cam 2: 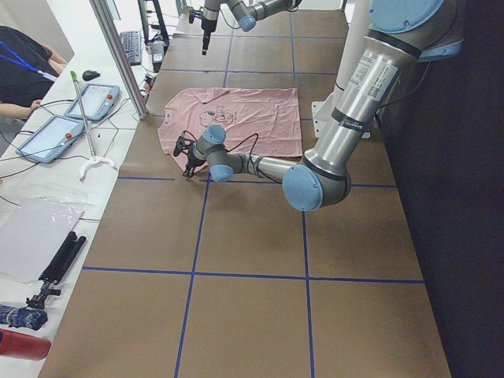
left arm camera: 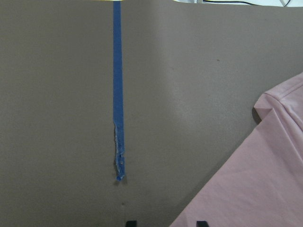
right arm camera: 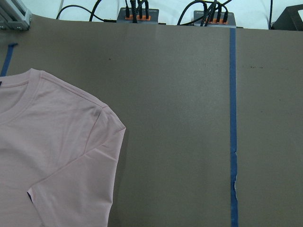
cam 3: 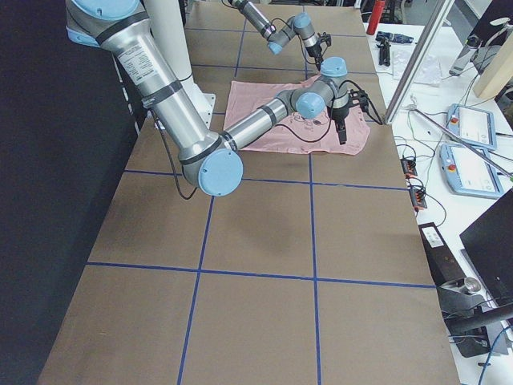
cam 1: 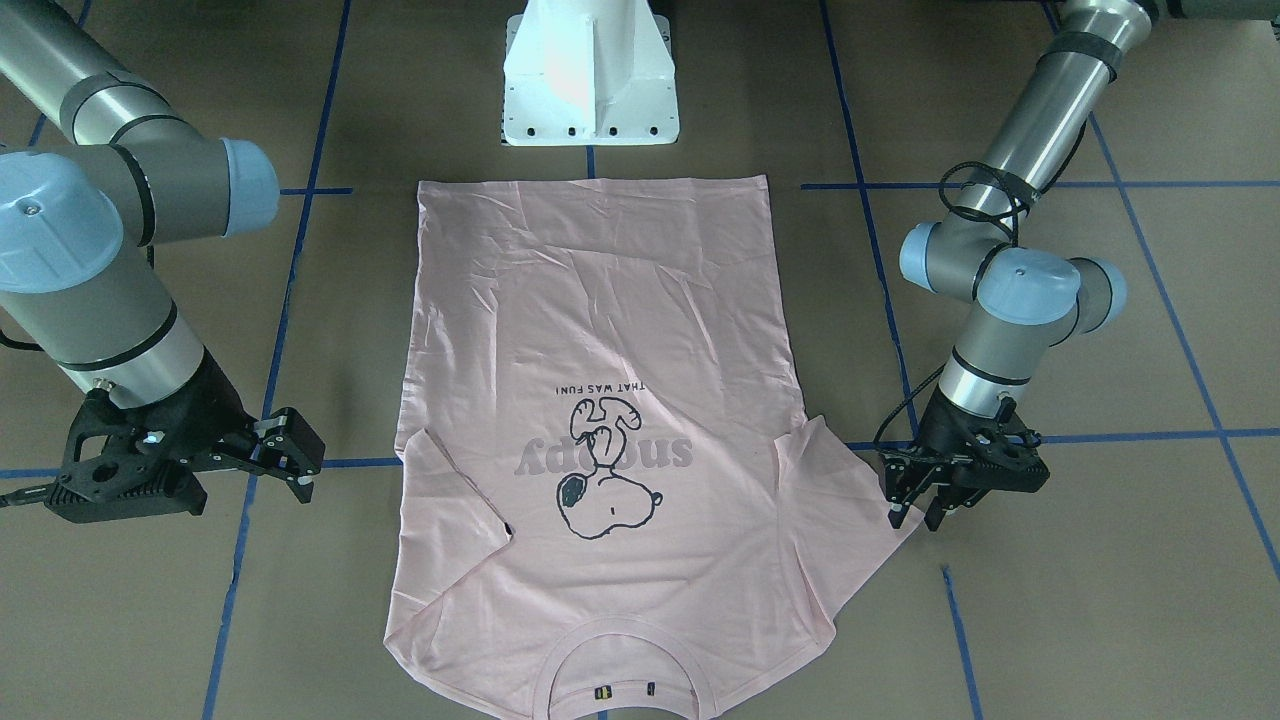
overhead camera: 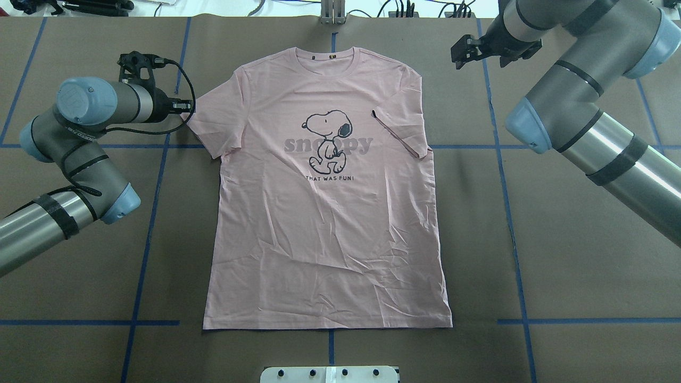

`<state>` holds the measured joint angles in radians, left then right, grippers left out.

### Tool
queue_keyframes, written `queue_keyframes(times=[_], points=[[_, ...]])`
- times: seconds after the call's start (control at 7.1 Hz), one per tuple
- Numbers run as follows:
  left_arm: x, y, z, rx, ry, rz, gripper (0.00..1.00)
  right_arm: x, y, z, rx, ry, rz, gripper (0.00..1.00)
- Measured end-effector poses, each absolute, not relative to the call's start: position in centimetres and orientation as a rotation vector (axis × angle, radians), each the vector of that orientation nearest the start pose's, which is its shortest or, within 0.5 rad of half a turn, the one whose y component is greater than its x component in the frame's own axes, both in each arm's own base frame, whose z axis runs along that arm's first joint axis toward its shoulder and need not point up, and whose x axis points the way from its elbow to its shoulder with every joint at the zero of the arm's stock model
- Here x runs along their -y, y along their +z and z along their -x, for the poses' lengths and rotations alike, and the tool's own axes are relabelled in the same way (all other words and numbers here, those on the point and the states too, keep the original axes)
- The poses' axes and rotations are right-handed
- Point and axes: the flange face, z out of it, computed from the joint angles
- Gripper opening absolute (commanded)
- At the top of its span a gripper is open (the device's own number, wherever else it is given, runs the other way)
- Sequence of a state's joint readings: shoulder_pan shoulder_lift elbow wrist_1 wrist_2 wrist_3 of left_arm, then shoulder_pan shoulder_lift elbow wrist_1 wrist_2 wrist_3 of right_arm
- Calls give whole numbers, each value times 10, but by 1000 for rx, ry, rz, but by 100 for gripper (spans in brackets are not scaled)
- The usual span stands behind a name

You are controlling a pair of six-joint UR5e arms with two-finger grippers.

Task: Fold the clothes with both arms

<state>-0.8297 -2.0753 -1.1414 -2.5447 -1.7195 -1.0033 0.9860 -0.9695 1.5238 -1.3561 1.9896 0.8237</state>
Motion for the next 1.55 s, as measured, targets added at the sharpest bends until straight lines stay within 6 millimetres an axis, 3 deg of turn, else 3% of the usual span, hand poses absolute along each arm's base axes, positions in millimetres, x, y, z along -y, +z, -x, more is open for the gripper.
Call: queue_keyframes(times=[0.56, 0.7, 1.13, 1.41, 1.55], points=[[615, 473, -405, -896, -154, -577, 26, 642, 302, 315, 795, 63, -320, 100], [615, 473, -405, -897, -153, -578, 0, 642, 302, 315, 795, 63, -320, 100], [615, 472, -405, -898, -149, -582, 0, 642, 302, 315, 794, 63, -320, 100], [615, 451, -405, -896, -114, -602, 0, 642, 302, 315, 795, 63, -320, 100], [618, 425, -410, -878, -106, -590, 0, 642, 302, 315, 795, 62, -320, 100]])
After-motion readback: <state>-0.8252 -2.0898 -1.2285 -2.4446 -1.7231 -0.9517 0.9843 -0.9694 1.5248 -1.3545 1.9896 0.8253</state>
